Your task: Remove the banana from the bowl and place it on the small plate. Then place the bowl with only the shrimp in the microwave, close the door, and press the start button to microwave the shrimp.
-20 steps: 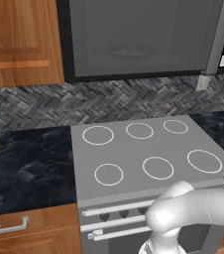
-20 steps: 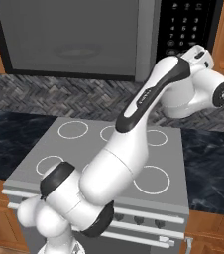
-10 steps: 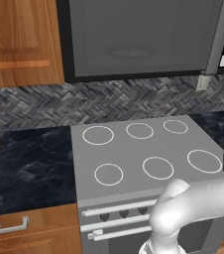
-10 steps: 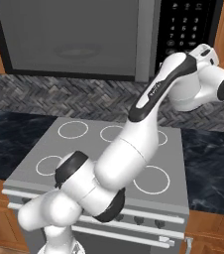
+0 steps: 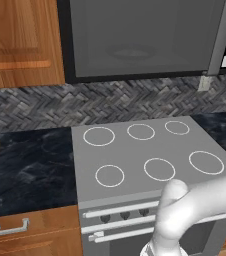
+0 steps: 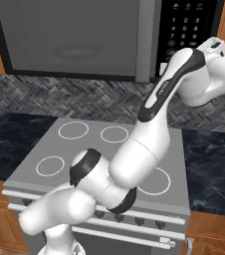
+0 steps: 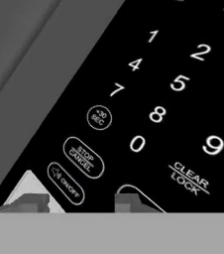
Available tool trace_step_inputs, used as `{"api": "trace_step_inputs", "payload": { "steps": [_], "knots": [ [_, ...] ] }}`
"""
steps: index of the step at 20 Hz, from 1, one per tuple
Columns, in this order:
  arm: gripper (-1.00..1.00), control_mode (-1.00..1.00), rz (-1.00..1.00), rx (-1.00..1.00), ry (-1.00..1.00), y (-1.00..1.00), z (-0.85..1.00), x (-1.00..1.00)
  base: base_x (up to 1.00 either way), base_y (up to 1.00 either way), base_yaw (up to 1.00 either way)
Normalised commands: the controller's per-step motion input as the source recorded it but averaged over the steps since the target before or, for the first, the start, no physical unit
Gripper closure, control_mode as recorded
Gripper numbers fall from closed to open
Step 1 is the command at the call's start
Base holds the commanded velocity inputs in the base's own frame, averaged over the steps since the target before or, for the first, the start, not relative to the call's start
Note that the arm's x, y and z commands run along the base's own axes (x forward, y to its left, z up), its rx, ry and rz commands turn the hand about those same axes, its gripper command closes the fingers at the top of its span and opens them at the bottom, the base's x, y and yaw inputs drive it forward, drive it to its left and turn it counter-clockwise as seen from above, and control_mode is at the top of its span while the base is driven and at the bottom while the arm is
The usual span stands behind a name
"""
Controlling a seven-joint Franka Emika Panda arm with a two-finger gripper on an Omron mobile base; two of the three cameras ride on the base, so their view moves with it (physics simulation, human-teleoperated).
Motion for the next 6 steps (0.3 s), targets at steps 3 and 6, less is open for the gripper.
{"api": "trace_step_inputs", "payload": {
  "steps": [3, 6],
  "knots": [
    [-1.00, -1.00, 0.00, 0.00, 0.00, 0.04, -0.28, 0.04, 0.00, 0.00, 0.00],
    [-1.00, -1.00, 0.00, 0.00, 0.00, 0.21, -0.06, 0.00, 0.00, 0.00, 0.00]
  ]
}}
